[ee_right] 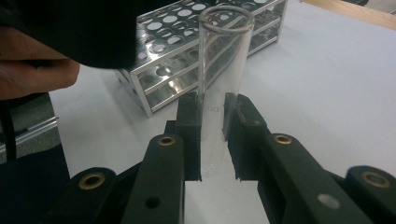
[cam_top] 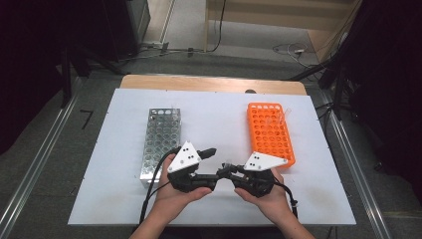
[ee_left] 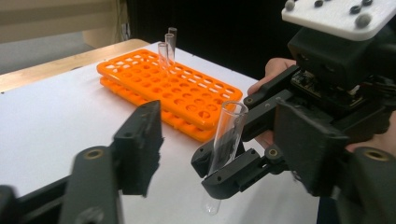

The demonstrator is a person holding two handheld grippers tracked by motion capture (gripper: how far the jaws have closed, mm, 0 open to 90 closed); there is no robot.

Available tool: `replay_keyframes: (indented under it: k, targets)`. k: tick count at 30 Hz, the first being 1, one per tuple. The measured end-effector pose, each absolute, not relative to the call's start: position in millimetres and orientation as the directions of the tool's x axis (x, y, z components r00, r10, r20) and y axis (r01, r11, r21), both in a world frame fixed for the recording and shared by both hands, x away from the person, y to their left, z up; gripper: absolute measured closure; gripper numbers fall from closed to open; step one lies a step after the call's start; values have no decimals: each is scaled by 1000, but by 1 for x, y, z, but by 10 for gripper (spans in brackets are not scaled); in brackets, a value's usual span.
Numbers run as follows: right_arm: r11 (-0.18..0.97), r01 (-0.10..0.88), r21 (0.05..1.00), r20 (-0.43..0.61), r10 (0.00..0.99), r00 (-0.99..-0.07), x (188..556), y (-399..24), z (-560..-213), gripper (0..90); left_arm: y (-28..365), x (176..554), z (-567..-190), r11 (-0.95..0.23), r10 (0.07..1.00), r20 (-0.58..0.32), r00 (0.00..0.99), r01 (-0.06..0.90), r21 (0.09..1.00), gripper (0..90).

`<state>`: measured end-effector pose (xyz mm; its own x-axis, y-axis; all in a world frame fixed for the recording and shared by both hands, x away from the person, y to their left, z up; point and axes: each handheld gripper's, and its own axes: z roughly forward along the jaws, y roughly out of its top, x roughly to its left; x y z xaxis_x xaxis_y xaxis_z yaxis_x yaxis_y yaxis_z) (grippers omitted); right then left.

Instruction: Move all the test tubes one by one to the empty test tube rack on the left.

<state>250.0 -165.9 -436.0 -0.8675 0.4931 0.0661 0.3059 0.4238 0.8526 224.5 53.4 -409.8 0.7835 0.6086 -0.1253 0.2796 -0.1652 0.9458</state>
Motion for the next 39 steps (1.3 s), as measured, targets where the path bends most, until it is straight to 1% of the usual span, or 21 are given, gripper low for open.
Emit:
replay_keyframes:
  k: [1,5,6,7,8,9,10,15,19,29,35,36,37,38,39]
  targets:
    - [425,303,853,65,489,-870,248,-164,-435,740,52,224,-410,-169,607,-125,785,281,945,387]
    - [435,284,854,53,472,-880,245,-160,-433,740,50,224,-412,-172,607,-135,783,295,940,502]
    - [435,284,854,53,472,-880,245,-160,-433,740,50,225,-412,-172,604,-136,785,295,940,502]
    - [438,281,854,50,468,-882,243,-158,-432,740,49,225,-413,-179,601,-134,788,296,938,559]
    - [438,281,854,50,468,-882,243,-158,-432,740,49,225,-413,-179,601,-134,788,296,938,580]
    - [442,277,853,48,463,-885,242,-157,-432,740,49,225,-413,-181,597,-134,791,296,938,580]
    - [442,279,852,49,464,-884,241,-157,-432,740,49,225,-414,-184,597,-131,791,295,938,607]
    - [443,282,851,50,465,-884,242,-157,-432,740,47,223,-414,-203,595,-118,795,290,935,672]
    - [443,288,849,56,465,-883,243,-157,-433,740,46,222,-415,-211,586,-111,802,284,935,742]
    - [445,291,847,58,467,-882,243,-160,-433,740,43,222,-415,-219,596,-95,797,275,936,762]
    - [440,287,851,57,465,-883,244,-161,-433,729,44,224,-414,-214,598,-105,794,285,934,764]
    - [440,280,853,52,463,-885,244,-161,-434,695,45,226,-414,-211,603,-108,790,289,934,764]
    - [441,268,857,48,448,-893,244,-163,-435,606,46,227,-414,-208,605,-112,788,292,934,765]
    - [441,268,857,48,448,-893,244,-163,-435,606,47,228,-414,-203,609,-117,785,296,933,765]
    - [445,263,856,41,449,-893,244,-164,-435,561,49,229,-413,-199,613,-118,781,297,934,764]
